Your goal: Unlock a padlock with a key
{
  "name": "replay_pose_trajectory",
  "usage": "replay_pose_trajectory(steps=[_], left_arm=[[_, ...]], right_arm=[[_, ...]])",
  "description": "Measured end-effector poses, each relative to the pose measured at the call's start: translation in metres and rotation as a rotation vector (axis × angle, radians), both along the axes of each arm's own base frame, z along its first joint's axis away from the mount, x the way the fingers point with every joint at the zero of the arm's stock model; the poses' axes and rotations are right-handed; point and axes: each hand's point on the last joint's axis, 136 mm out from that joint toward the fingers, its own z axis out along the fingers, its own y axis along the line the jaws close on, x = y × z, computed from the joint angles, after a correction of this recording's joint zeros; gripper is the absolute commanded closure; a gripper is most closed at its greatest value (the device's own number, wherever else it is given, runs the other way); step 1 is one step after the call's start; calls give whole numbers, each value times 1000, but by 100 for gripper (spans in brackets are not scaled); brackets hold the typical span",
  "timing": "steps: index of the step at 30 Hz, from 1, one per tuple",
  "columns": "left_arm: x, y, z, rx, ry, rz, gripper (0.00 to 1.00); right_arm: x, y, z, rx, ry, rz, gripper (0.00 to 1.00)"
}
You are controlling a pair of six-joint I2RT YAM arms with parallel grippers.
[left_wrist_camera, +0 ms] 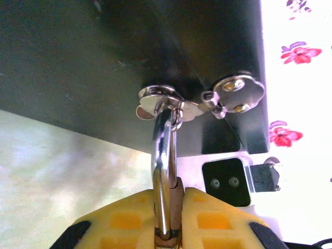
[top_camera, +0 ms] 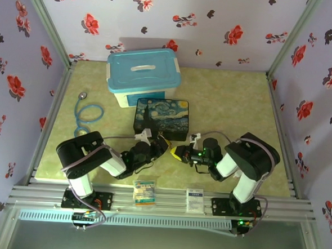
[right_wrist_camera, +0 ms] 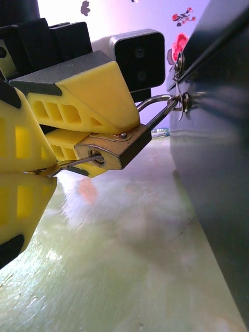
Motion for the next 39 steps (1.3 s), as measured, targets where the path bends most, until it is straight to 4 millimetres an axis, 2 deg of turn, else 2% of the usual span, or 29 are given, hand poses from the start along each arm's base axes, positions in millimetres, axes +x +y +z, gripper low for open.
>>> replay_pose_trajectory(steps=[4,18,24,30,39], left_arm=[[3,-3,4,-14,-7,6,100],[-1,-3,-16,21,28,9,100],[0,-6,-17,0,26,11,100],[-4,-16,-12,-29,26,-5,100],[-1,-17,-12,-27,20,16,100]], right_arm=[[3,-2,1,-23,-48,-34,100],[1,-2,-18,-104,-31,-116,100],[-2,0,-13,-280,-81,-126,100],[-1,-14,-9,-374,-104,-119,100],[4,-16,-9,-260,20,-79,100]])
